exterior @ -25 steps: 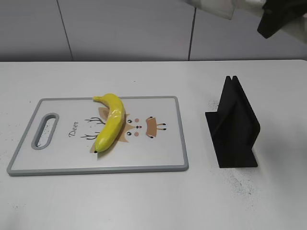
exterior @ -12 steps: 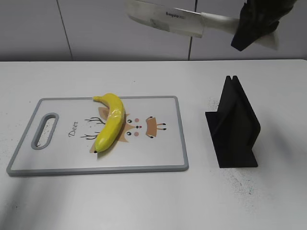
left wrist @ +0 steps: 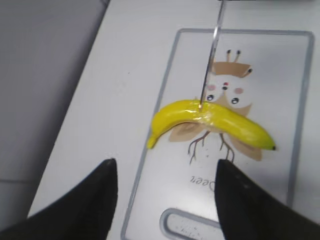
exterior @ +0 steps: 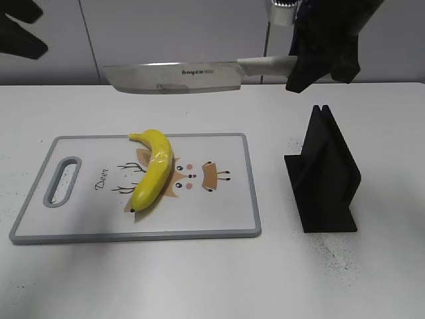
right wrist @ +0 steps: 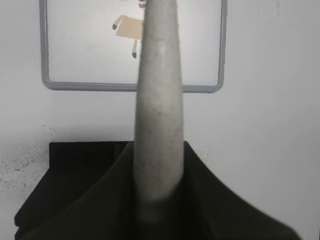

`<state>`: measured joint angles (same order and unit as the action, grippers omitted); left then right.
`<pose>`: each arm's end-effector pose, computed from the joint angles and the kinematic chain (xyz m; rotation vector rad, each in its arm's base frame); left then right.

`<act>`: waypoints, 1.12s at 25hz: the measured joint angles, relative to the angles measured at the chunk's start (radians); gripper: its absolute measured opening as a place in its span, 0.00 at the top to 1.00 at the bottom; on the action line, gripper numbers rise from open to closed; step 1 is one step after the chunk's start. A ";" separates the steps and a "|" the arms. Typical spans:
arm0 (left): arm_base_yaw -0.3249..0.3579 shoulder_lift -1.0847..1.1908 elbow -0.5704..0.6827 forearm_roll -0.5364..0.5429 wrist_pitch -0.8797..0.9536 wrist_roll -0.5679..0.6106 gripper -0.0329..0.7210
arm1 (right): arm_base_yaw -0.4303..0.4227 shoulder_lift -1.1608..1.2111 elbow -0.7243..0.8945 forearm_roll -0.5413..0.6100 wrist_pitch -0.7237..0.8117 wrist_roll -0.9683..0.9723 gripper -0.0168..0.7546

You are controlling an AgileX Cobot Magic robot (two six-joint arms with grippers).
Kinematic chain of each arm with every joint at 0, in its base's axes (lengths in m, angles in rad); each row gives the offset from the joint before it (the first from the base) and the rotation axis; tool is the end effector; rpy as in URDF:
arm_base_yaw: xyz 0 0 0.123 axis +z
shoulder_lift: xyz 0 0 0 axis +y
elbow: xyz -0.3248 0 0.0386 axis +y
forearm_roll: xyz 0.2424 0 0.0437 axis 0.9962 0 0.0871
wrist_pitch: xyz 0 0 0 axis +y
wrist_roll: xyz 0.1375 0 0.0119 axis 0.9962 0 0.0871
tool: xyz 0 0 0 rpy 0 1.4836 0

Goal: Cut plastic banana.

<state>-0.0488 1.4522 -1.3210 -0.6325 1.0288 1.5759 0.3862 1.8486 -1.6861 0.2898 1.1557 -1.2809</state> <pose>0.3090 -0.0851 0.3633 1.5532 1.7884 -0.1360 0.3743 0.1912 0.3038 -1.9405 1.8936 0.1498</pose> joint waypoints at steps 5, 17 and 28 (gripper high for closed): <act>-0.064 0.095 0.000 -0.030 0.010 0.080 0.18 | 0.002 0.060 -0.028 0.066 -0.009 -0.080 0.77; -0.126 0.190 0.000 -0.034 -0.087 0.109 0.34 | 0.014 0.177 -0.120 0.162 -0.015 -0.128 0.77; -0.126 0.245 -0.003 -0.026 -0.125 0.109 0.96 | 0.014 0.212 -0.159 0.173 -0.049 -0.138 0.77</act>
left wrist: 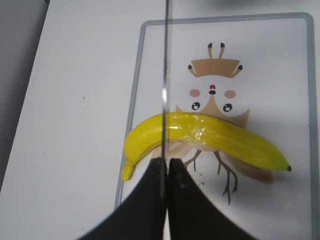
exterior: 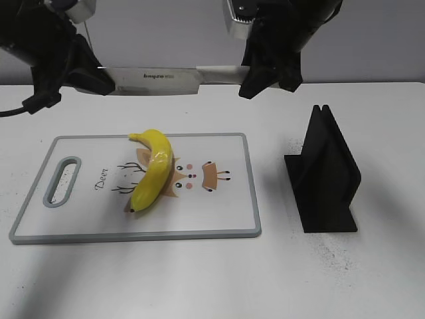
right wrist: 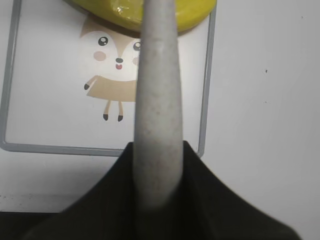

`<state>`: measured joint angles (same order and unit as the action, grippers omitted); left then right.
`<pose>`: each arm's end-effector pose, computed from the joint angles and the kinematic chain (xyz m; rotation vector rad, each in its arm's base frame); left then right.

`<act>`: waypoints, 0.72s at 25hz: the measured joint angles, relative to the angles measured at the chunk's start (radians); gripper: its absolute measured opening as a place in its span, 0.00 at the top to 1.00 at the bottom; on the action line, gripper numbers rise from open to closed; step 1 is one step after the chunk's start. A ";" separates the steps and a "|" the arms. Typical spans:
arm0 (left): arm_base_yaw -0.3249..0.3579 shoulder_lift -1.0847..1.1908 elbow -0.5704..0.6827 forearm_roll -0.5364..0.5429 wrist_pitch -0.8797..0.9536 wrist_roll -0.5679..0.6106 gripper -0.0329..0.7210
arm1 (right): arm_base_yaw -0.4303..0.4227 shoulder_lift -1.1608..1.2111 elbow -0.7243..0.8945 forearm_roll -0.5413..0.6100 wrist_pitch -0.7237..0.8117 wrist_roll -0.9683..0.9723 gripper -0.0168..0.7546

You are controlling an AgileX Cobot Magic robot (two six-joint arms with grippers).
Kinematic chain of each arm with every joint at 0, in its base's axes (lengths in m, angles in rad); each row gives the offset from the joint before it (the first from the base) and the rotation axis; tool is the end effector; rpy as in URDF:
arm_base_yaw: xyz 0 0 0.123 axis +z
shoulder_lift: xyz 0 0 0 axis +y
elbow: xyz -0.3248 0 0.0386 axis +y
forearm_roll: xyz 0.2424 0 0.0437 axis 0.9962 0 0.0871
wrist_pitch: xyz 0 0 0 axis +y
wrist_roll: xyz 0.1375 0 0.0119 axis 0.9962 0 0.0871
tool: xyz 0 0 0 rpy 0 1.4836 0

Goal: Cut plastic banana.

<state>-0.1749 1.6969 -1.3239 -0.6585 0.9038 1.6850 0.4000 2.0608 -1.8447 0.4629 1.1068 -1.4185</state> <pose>0.3611 -0.1312 0.2863 1.7183 1.7660 -0.2262 0.4206 0.2377 0.2646 -1.9510 1.7504 0.3063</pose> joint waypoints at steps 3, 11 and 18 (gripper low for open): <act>0.000 0.003 0.000 0.002 -0.013 0.000 0.97 | 0.000 0.007 -0.002 0.000 -0.011 -0.005 0.77; -0.004 0.143 0.040 -0.007 -0.104 0.002 0.97 | 0.000 0.093 -0.003 -0.009 -0.020 0.037 0.77; -0.015 0.360 0.095 -0.009 -0.289 0.020 0.97 | 0.027 0.272 -0.007 -0.087 -0.065 0.128 0.75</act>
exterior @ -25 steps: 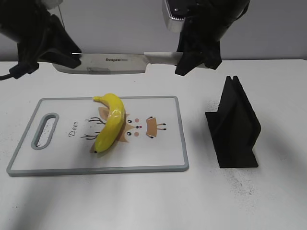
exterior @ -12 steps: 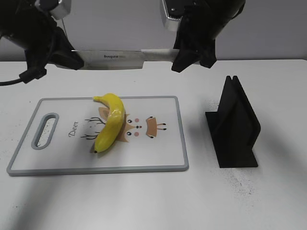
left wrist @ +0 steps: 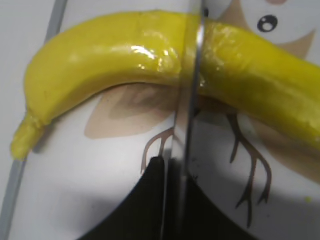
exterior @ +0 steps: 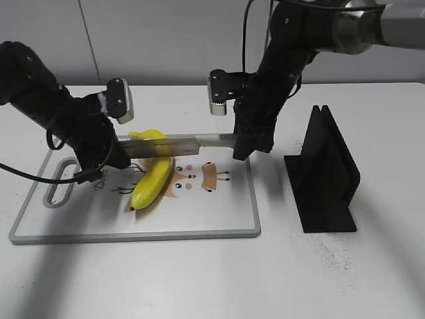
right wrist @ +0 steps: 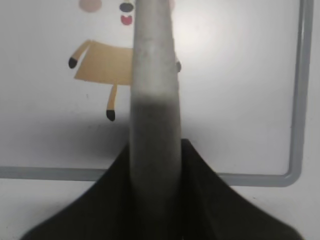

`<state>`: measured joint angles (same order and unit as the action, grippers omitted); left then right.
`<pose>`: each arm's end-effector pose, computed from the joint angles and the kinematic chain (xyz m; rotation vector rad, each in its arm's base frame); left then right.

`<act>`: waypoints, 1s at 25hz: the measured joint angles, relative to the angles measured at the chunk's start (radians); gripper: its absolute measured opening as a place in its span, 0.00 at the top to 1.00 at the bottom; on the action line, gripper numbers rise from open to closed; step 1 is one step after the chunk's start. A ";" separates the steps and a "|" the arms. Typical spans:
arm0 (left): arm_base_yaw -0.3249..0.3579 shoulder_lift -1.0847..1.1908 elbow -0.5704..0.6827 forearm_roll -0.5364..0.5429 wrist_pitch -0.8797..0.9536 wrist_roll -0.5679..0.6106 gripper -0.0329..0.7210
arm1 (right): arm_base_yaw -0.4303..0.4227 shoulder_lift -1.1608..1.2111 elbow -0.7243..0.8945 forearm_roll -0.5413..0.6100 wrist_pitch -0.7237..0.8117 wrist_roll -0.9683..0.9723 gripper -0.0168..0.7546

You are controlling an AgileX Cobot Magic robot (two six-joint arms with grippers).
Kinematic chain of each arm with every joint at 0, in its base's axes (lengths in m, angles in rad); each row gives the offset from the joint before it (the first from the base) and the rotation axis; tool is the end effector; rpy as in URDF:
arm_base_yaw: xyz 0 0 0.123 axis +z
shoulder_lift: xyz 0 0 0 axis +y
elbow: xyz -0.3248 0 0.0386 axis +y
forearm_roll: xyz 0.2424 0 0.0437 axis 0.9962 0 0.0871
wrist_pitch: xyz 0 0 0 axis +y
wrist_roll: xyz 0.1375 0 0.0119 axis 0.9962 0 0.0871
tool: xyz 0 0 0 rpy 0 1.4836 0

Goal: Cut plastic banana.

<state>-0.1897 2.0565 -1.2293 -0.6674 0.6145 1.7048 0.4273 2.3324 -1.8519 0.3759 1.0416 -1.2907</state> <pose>0.4062 -0.1282 0.1212 1.7096 2.0653 -0.2411 0.4451 0.2508 0.1291 -1.9978 2.0424 0.3603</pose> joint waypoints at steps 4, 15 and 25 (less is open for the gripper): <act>-0.007 -0.003 -0.013 0.033 -0.007 -0.001 0.97 | 0.005 0.002 -0.010 -0.009 0.003 0.009 0.75; -0.006 -0.200 -0.014 0.082 0.088 -0.002 0.97 | 0.013 -0.110 -0.016 -0.020 0.072 0.026 0.75; -0.006 -0.334 -0.014 -0.005 0.195 -0.010 0.86 | 0.013 -0.225 -0.016 -0.039 0.155 0.039 0.76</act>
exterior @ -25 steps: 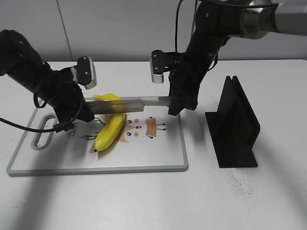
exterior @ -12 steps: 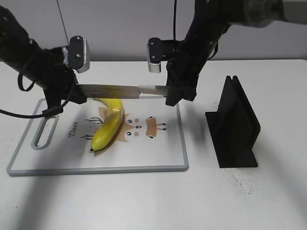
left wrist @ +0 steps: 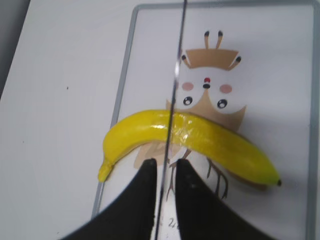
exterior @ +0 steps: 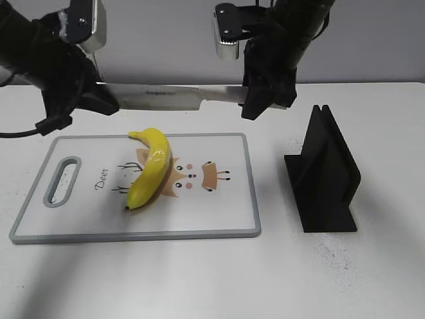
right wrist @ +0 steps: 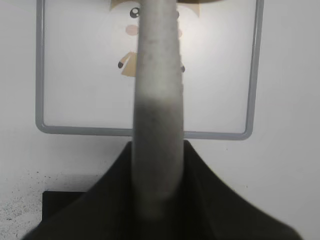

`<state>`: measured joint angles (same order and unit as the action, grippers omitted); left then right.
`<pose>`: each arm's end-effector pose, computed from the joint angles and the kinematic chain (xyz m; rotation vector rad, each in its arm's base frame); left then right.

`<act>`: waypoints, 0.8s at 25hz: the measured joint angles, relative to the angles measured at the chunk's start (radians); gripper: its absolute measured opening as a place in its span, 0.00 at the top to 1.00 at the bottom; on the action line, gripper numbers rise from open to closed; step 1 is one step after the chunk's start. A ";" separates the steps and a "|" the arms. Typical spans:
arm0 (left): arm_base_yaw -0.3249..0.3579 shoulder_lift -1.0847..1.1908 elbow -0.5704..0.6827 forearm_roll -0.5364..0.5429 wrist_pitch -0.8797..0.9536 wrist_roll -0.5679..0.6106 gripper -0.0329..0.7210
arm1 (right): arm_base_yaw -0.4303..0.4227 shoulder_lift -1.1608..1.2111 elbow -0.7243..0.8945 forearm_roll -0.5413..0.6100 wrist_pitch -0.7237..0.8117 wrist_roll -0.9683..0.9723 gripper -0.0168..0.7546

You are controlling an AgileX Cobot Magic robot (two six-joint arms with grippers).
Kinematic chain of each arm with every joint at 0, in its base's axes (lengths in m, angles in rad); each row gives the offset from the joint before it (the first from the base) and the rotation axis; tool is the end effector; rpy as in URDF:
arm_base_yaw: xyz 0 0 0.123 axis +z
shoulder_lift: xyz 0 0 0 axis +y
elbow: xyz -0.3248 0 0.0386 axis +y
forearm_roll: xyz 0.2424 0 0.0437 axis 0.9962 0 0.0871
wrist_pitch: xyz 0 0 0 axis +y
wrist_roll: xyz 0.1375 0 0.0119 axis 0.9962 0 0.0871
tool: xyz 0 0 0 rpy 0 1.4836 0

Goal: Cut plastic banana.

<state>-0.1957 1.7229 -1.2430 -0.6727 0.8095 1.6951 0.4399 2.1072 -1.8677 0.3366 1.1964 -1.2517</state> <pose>0.3611 -0.1351 0.2564 1.7045 1.8159 -0.2228 0.4130 0.2413 0.2399 -2.0080 1.9450 0.3006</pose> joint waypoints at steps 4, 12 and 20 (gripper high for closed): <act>0.000 -0.008 0.000 -0.077 0.043 -0.002 0.37 | 0.000 0.000 0.004 -0.039 0.004 0.018 0.77; 0.001 -0.066 0.000 -0.155 0.045 -0.065 0.13 | -0.001 -0.007 0.004 -0.055 0.005 0.081 0.77; 0.056 -0.212 0.000 0.123 0.027 -0.784 0.17 | -0.001 -0.104 0.005 -0.149 0.017 0.378 0.77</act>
<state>-0.1401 1.5107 -1.2430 -0.5499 0.8369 0.9112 0.4388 2.0031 -1.8623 0.1871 1.2130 -0.8732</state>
